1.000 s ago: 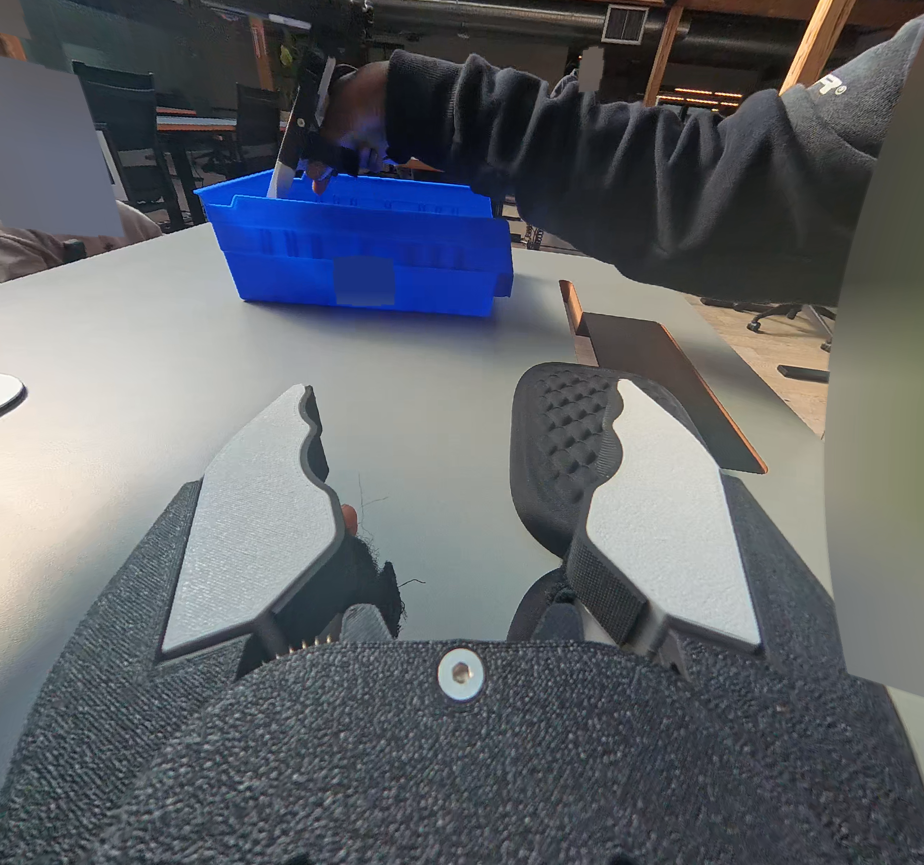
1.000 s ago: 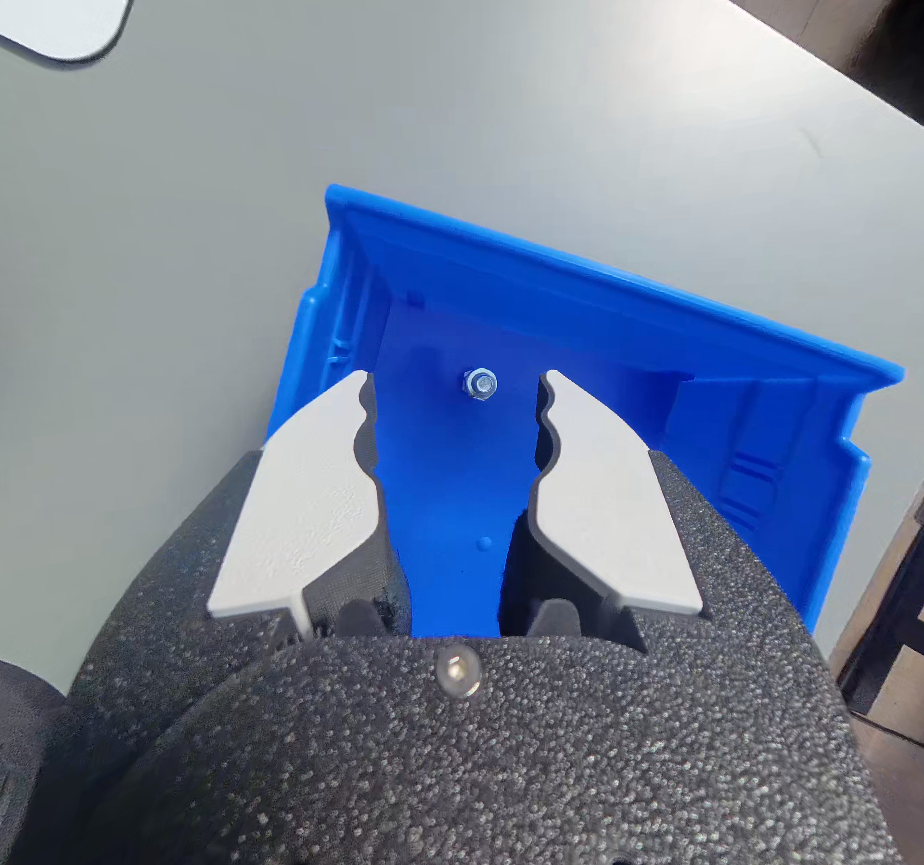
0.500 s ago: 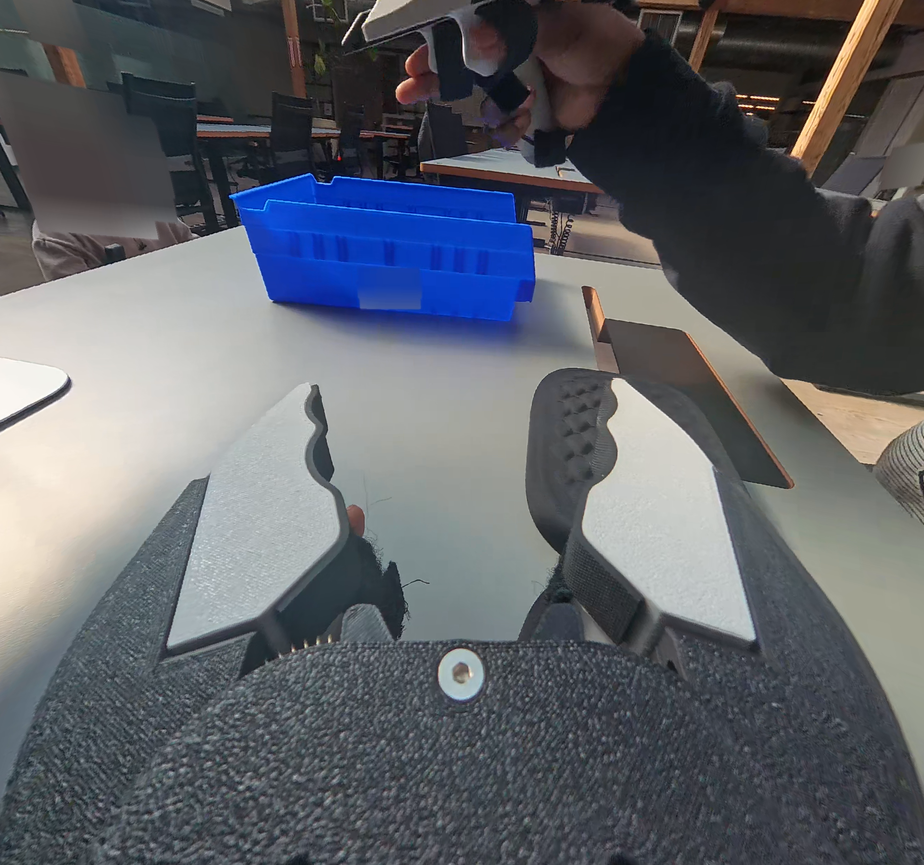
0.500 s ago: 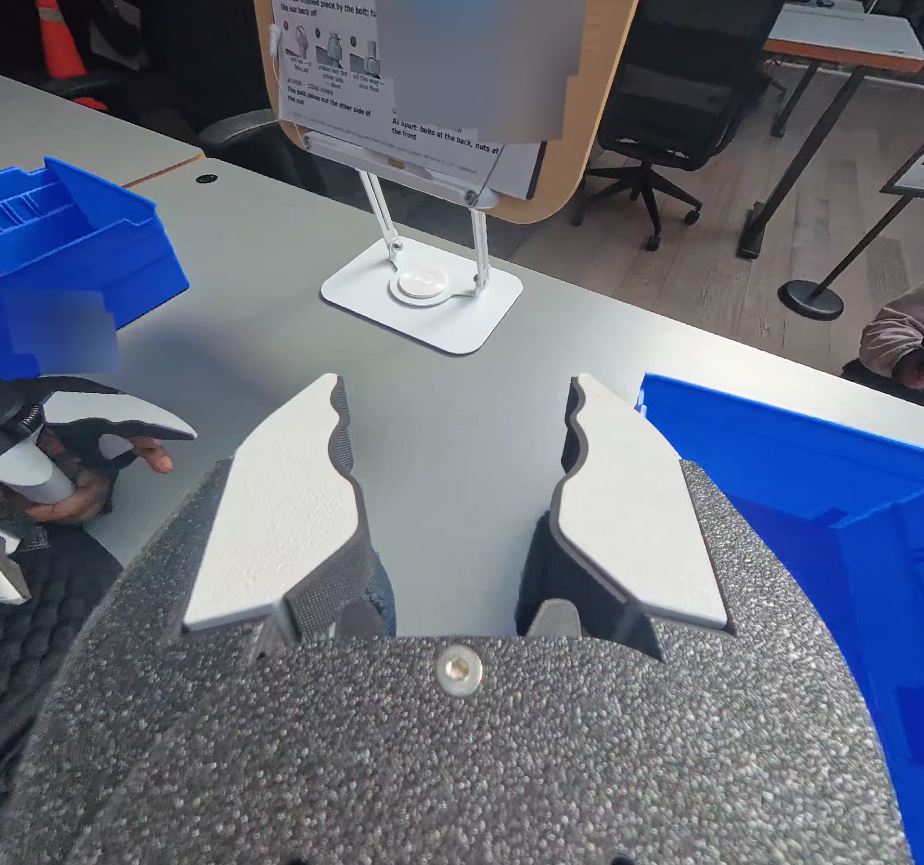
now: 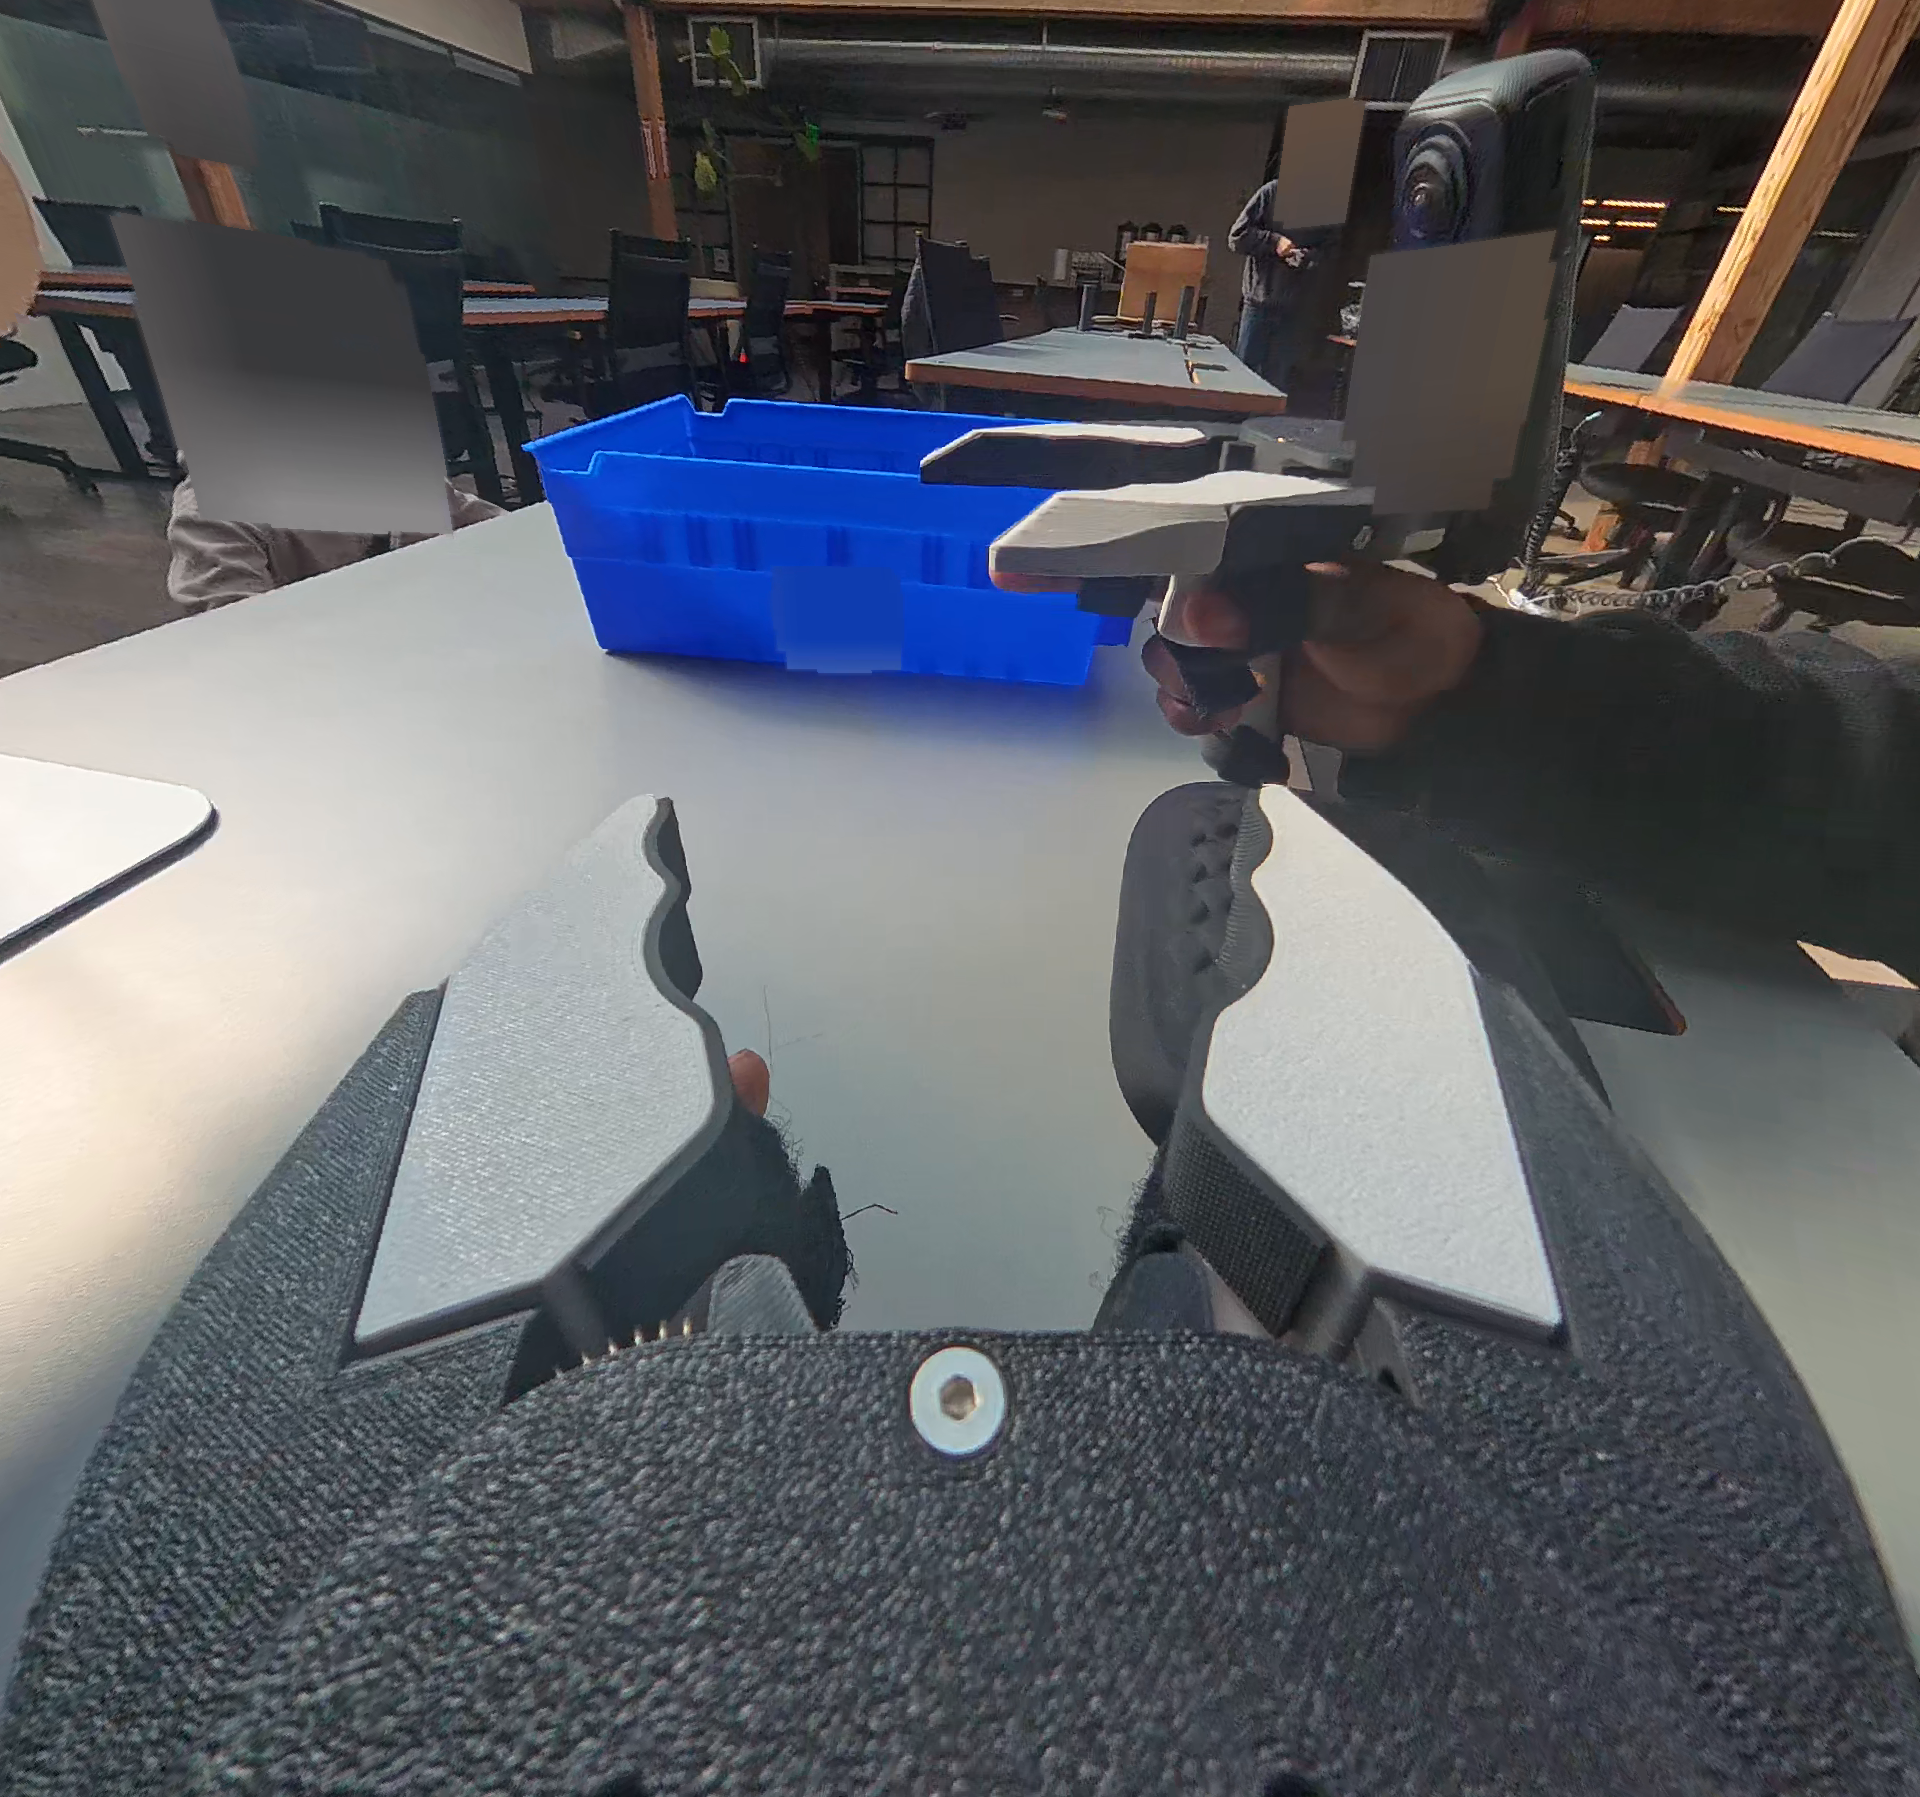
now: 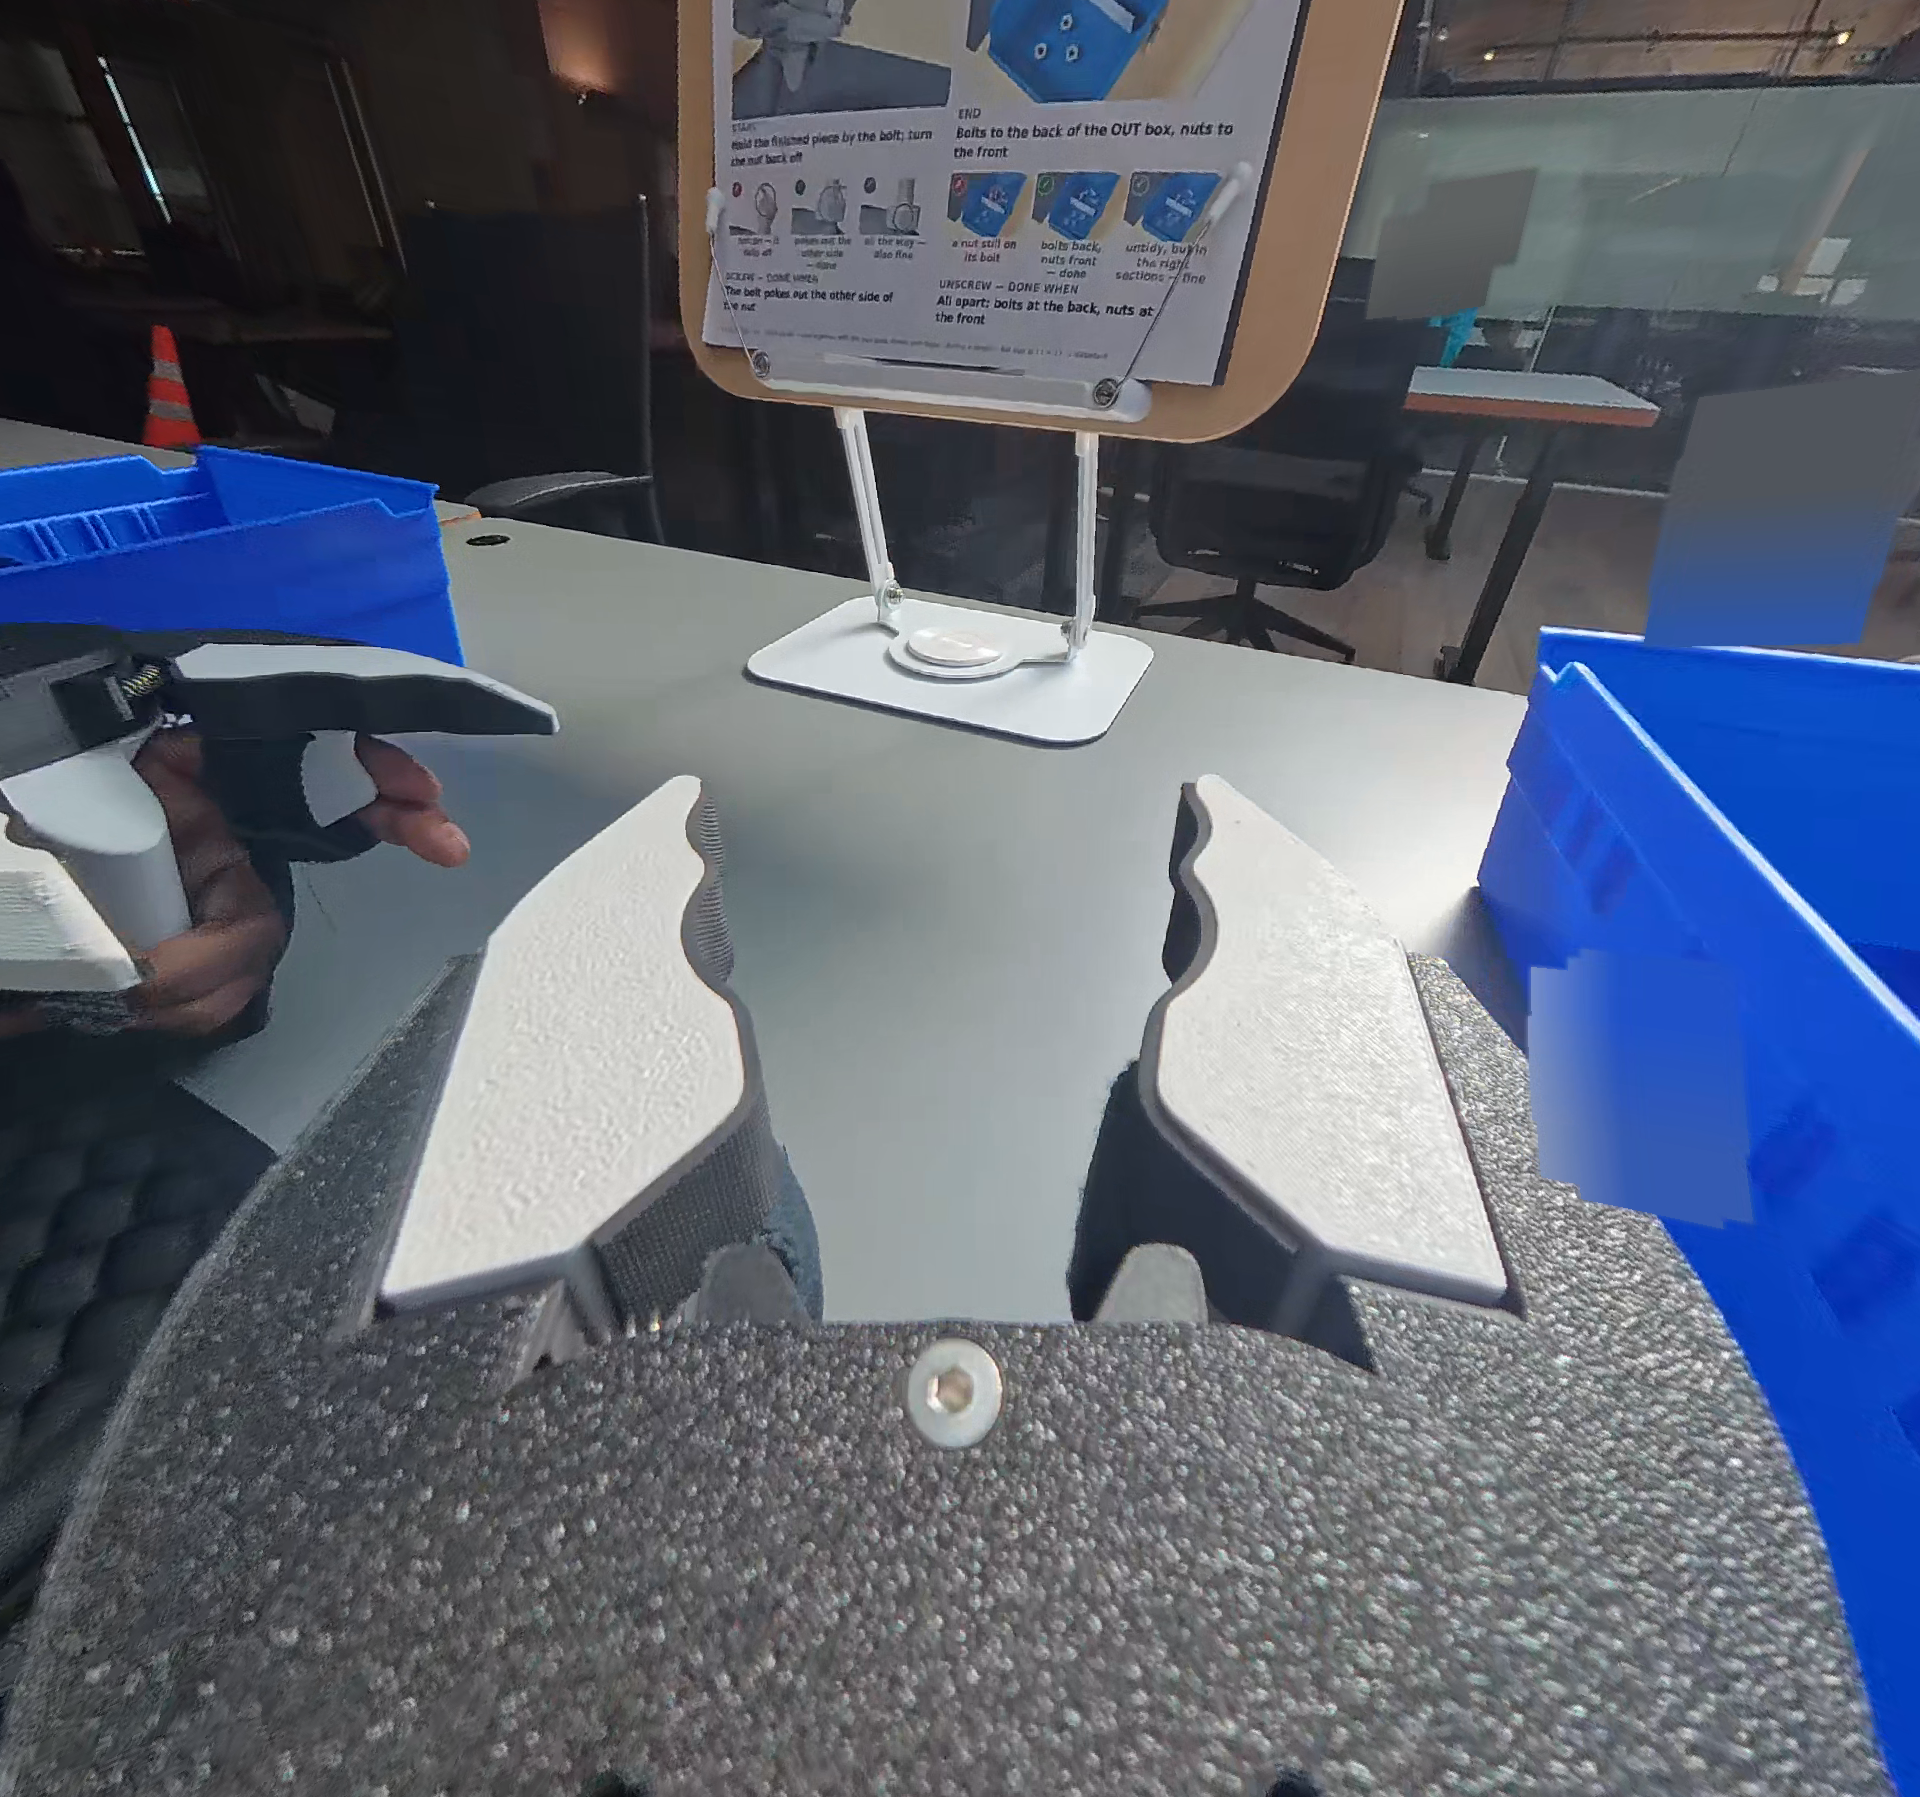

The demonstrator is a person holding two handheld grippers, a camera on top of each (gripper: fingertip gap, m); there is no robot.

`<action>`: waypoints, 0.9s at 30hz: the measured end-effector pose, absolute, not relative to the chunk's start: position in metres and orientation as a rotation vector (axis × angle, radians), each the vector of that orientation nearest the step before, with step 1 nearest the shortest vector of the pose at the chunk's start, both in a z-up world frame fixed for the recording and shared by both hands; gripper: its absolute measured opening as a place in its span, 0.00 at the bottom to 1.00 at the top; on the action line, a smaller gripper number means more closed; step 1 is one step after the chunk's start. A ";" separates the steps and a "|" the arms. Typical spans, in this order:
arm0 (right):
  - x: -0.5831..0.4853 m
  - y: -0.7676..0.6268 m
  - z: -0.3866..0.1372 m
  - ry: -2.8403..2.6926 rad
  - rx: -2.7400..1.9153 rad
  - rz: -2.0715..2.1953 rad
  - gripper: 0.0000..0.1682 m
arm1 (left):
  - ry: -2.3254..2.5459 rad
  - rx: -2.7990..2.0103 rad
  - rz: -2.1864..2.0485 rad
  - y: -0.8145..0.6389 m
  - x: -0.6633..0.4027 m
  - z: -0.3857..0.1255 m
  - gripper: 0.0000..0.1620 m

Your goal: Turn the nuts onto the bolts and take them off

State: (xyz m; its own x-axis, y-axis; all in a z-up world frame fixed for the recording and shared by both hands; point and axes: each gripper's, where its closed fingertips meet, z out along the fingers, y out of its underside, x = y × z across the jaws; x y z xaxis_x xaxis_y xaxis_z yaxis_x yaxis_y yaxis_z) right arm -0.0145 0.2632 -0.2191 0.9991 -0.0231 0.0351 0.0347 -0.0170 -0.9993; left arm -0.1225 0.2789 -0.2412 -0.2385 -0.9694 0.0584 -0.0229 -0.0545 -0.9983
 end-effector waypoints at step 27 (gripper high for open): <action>-0.030 0.263 -0.224 -0.104 -1.518 -0.003 0.40 | 1.204 -2.348 -0.429 0.544 -0.366 -0.232 0.43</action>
State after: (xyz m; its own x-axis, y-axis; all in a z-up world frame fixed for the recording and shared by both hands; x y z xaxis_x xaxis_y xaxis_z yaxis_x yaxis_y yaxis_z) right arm -0.0296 0.2627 -0.2240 0.9955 0.0630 0.0705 0.0671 0.0538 -0.9963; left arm -0.3657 0.5440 -0.2318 0.5671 -0.8212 0.0634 -0.6763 -0.5081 -0.5333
